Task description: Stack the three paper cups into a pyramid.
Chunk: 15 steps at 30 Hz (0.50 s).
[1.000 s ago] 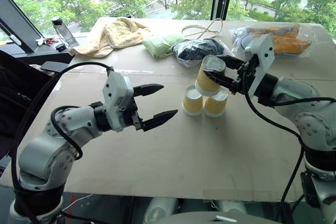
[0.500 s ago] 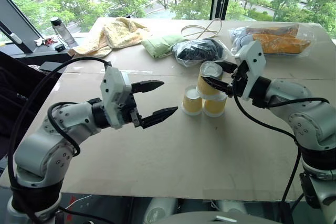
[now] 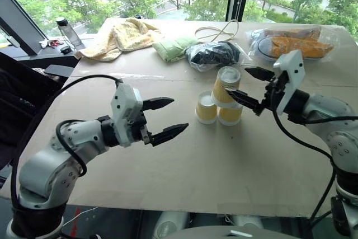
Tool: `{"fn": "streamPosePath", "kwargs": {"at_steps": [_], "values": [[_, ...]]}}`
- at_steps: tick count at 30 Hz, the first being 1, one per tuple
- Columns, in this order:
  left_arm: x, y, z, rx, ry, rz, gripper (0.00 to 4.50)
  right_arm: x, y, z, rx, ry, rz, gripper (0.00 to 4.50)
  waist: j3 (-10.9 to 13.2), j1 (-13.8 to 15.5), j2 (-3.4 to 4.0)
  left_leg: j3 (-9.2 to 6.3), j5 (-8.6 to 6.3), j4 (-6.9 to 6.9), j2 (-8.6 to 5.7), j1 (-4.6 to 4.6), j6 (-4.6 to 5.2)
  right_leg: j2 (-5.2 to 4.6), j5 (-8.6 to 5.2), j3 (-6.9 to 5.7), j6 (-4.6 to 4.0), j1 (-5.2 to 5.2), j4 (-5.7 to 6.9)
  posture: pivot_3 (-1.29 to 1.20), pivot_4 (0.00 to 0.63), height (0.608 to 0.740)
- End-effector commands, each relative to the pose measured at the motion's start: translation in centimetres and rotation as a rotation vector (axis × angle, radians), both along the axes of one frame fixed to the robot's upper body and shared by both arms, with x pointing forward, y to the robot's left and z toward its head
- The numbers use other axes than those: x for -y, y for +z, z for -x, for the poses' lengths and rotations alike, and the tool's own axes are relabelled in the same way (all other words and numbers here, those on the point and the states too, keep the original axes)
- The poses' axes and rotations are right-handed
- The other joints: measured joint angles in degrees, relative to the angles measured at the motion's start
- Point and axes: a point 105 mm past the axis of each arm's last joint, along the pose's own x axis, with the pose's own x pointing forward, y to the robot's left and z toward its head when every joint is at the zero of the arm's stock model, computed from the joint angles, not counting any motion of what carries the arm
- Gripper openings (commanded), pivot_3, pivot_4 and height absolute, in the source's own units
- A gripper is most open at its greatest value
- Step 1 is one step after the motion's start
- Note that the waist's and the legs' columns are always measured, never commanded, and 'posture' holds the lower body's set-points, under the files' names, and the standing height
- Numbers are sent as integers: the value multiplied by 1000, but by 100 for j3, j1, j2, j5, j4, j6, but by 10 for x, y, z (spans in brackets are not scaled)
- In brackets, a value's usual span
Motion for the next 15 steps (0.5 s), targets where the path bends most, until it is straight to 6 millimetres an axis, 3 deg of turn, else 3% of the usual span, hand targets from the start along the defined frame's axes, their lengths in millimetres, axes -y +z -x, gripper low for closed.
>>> {"fn": "streamPosePath", "kwargs": {"at_steps": [1, 5, 9, 11, 15], "values": [[3, -16, 9, -1, 12, -24, 4500, 18, 18, 16, 136, 46, -75, 4476, 0, -25, 0, 1, 0, 0, 0, 0, 0, 1, 0, 1, 0, 0, 1, 0, 150, 740], [-15, -57, -4, -21, 212, -89, 4500, 44, -31, 23, 34, 30, -33, 4476, -3, 3, 2, 8, -18, -3, 6, 31, 20, 2, -1, 5, -2, 22, 11, 0, 150, 740], [-32, -93, 0, -54, 271, -156, 4500, 66, -116, 30, -75, 53, 97, 4476, -4, -11, 1, 15, -30, -1, 7, 49, 3, 1, -13, 7, -19, 40, 9, 0, 150, 740], [-28, -104, 4, -66, 266, -157, 4500, 69, -134, 30, -91, 48, 80, 4476, -3, -19, 3, 20, -31, -1, 7, 64, 3, 0, -14, 10, -19, 52, 5, 0, 150, 740], [-25, -115, 3, -59, 277, -158, 4500, 69, -144, 31, -93, 54, 12, 4476, 2, -20, 12, 23, -31, -3, 8, 62, 2, 2, -4, 17, -2, 47, 11, 0, 150, 740]]}}
